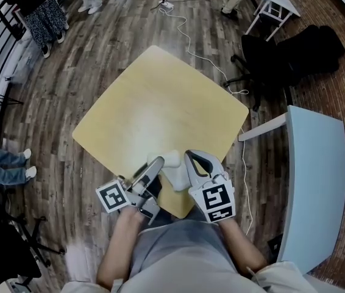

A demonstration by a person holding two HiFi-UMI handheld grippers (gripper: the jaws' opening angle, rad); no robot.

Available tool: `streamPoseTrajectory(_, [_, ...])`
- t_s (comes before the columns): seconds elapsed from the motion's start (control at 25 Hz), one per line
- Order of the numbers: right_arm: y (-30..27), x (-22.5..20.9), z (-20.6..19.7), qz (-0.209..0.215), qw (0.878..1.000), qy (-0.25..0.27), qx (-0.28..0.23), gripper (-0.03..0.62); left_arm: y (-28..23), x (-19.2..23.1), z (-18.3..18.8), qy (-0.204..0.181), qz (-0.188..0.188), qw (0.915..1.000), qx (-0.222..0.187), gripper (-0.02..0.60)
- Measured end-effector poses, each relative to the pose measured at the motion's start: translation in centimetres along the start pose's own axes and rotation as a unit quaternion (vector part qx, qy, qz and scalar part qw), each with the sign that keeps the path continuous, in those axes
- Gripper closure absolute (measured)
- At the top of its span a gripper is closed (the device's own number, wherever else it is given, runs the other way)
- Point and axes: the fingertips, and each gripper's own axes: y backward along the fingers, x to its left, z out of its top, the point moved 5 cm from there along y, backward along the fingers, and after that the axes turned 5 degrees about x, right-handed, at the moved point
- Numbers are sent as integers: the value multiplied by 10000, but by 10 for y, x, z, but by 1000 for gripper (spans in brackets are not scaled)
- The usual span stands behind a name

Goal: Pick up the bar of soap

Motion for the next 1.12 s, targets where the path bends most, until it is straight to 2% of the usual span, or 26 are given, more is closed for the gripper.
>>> streamPoseTrajectory(0.44, [23, -8, 33, -86, 9985, -139, -523, 589, -5, -38, 8, -165, -47, 9999, 18, 426])
streamPoseTrajectory(0.92, [58, -18, 67, -225, 9937, -195, -1078, 589, -9, -91, 6, -398, -394, 9984, 34, 426])
streamPoseTrajectory(1.12, [68, -20, 69, -296, 9925, -223, -1163, 590, -8, -105, 8, -528, -461, 9975, -28, 426])
